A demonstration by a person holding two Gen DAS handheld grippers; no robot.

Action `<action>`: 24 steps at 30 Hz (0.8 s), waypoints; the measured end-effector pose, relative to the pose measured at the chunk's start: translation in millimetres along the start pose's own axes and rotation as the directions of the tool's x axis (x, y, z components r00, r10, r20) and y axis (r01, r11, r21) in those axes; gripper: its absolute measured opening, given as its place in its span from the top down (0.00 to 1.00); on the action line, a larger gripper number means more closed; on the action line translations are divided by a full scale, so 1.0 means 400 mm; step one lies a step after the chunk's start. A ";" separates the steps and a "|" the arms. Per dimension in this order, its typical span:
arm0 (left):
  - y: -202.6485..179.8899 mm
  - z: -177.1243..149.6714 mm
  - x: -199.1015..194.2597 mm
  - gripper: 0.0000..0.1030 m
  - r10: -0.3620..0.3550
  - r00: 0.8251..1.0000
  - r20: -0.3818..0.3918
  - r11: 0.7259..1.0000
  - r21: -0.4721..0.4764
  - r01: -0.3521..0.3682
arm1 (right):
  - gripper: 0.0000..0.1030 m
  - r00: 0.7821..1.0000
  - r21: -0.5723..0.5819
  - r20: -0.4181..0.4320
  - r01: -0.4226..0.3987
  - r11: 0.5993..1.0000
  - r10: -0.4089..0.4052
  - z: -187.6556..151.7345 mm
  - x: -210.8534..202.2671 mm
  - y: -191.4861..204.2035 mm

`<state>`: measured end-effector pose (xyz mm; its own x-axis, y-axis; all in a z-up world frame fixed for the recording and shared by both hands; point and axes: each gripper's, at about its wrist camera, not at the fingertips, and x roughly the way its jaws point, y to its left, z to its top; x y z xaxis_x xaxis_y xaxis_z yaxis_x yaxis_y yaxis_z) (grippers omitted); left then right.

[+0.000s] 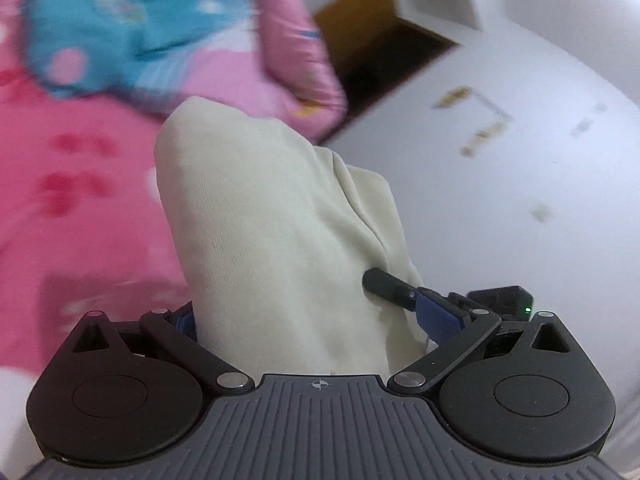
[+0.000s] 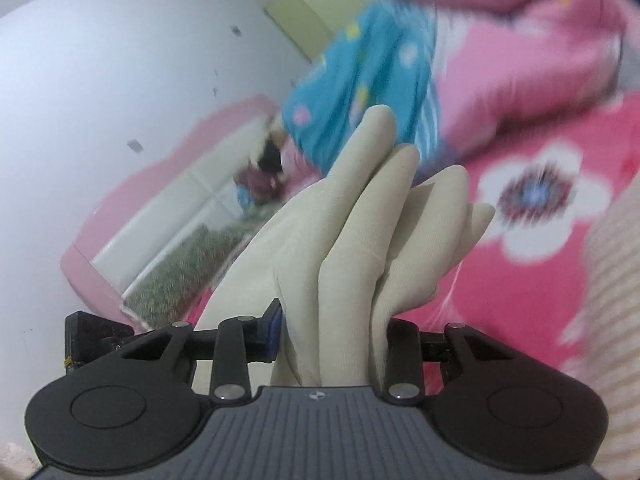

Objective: Fold clothes
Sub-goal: 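Lift the folded hoodie with both grippers and carry it onto the clothes stack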

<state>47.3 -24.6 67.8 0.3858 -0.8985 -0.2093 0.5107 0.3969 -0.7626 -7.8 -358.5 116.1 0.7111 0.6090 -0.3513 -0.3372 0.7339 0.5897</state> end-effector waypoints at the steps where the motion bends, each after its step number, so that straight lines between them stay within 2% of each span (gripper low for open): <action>1: -0.026 0.004 0.030 0.01 -0.033 0.999 -0.011 0.999 0.019 0.033 | 0.62 1.000 -0.017 0.023 0.017 1.000 -0.017 0.021 -0.047 0.008; 4: -0.101 0.008 0.150 0.01 -0.124 0.990 -0.064 0.990 0.054 0.127 | 0.62 0.992 -0.069 0.087 0.093 0.993 -0.087 0.074 -0.196 0.014; 8: -0.178 -0.005 0.315 0.01 -0.199 0.970 -0.143 0.974 0.078 0.211 | 0.62 0.970 -0.136 0.145 0.215 0.967 -0.195 0.120 -0.358 0.002; 10: -0.203 -0.022 0.378 0.01 -0.216 0.961 -0.174 0.968 0.093 0.235 | 0.62 0.961 -0.145 0.160 0.250 0.957 -0.227 0.133 -0.414 -0.024; 13: -0.205 -0.057 0.448 0.01 -0.220 0.948 -0.230 0.965 0.090 0.246 | 0.62 0.960 -0.089 0.150 0.251 0.964 -0.236 0.123 -0.467 -0.113; 16: -0.162 -0.127 0.512 0.01 -0.175 0.935 -0.307 0.977 0.062 0.203 | 0.57 0.963 0.000 0.123 0.242 0.970 -0.240 0.087 -0.484 -0.218; 18: -0.096 -0.181 0.557 0.02 -0.078 0.928 -0.365 0.992 0.067 0.109 | 0.51 0.965 0.074 0.096 0.236 0.969 -0.242 0.047 -0.475 -0.294; 20: -0.035 -0.216 0.564 0.03 -0.009 0.927 -0.376 0.998 0.053 0.031 | 0.49 0.968 0.148 0.069 0.230 0.962 -0.243 0.008 -0.466 -0.370; 22: -0.020 -0.209 0.538 0.01 -0.023 0.932 -0.363 0.998 0.048 0.043 | 0.45 0.967 0.188 0.051 0.237 0.953 -0.251 -0.017 -0.461 -0.414; 24: -0.004 -0.202 0.513 0.01 -0.037 0.936 -0.350 0.998 0.043 0.056 | 0.40 0.952 0.124 0.063 0.289 0.949 -0.299 -0.001 -0.467 -0.361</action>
<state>63.6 -224.7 -23.2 0.0734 -0.9215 -0.3813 0.5638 0.3538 -0.7463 -92.2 -577.9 96.3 0.8168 0.3418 -0.4648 -0.0378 0.8356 0.5481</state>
